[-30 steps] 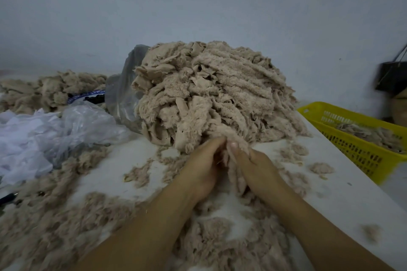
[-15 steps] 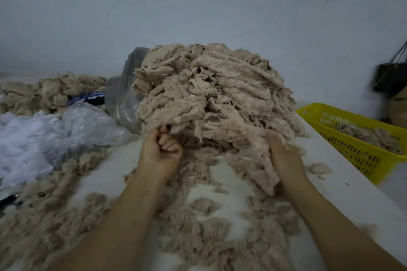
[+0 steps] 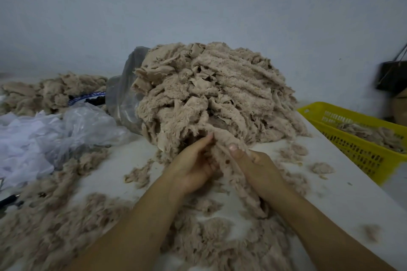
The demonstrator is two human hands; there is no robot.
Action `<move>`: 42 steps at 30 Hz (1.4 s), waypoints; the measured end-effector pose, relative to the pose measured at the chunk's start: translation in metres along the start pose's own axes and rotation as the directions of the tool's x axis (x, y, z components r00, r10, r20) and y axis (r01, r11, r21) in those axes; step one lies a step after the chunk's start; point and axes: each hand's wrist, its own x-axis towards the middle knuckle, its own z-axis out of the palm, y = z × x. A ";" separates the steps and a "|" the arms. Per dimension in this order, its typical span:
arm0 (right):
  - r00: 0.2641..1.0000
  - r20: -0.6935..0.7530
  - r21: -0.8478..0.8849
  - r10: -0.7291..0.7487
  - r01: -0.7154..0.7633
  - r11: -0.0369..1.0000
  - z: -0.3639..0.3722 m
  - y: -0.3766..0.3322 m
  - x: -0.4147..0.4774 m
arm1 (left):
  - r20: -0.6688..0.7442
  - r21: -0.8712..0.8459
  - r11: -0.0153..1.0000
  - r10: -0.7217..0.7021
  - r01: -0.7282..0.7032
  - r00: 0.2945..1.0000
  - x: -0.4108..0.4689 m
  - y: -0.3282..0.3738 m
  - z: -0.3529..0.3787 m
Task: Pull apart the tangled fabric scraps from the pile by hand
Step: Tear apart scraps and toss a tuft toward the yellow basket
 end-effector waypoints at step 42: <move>0.947 0.223 0.096 0.230 -0.256 0.962 -0.015 -0.013 0.001 | -0.066 -0.297 0.908 0.289 -0.296 0.955 -0.002 0.016 -0.003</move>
